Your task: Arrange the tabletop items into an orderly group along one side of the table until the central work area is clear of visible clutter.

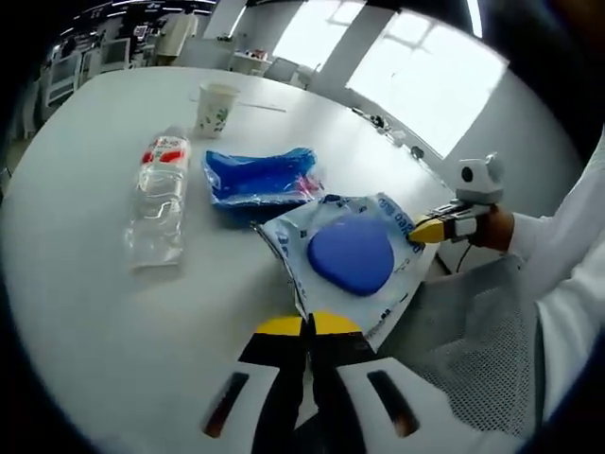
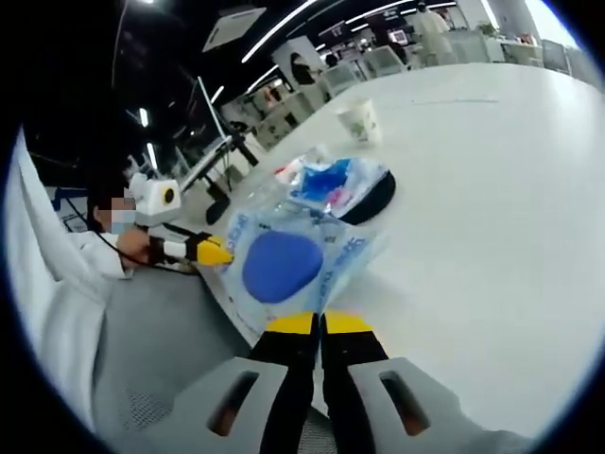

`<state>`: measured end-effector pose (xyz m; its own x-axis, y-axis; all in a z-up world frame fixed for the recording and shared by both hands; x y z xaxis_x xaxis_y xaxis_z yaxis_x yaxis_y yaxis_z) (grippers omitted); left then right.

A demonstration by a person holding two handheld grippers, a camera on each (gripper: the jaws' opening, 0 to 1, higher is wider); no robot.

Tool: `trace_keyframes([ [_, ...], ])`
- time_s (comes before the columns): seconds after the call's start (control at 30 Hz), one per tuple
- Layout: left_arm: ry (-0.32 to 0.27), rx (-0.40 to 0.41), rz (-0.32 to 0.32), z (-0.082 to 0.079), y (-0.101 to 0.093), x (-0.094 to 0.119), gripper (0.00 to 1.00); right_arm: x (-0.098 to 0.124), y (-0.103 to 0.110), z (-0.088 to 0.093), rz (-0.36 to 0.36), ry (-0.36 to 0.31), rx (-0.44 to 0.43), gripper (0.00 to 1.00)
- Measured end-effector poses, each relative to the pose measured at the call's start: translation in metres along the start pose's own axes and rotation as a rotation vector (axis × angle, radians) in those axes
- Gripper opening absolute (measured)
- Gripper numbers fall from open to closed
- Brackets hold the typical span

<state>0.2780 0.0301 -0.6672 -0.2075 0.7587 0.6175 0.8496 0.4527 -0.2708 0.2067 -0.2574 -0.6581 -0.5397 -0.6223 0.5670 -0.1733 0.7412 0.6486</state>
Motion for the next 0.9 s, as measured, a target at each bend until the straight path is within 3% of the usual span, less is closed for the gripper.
trace_keyframes([
  [0.13, -0.010, -0.004, 0.012, -0.004, -0.003, 0.004, 0.00, 0.007, 0.005, -0.002, 0.001, -0.014, 0.002, 0.00],
  [0.3, -0.043, -0.025, 0.017, -0.021, -0.008, 0.012, 0.00, 0.021, 0.012, -0.012, 0.000, -0.057, 0.018, 0.00],
  [0.63, -0.113, -0.102, 0.019, -0.077, -0.007, 0.027, 0.00, 0.043, 0.026, -0.043, -0.005, -0.166, 0.046, 0.00],
  [0.9, -0.149, -0.161, 0.025, -0.111, -0.005, 0.031, 0.00, 0.057, 0.034, -0.067, 0.001, -0.233, 0.078, 0.00],
])
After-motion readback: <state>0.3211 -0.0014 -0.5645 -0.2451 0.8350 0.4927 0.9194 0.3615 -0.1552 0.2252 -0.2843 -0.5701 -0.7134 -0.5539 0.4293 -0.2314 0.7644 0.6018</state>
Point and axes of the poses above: the point that each gripper's makers call its tool centre point, and the gripper's own axes: x roughly backward along the fingers, y roughly to its left, z roughly out of its underside, the point moved 9 cm from there along x, roughly backward along the fingers, and after that the axes turned 15 degrees about -x, right-handed, at the moved point
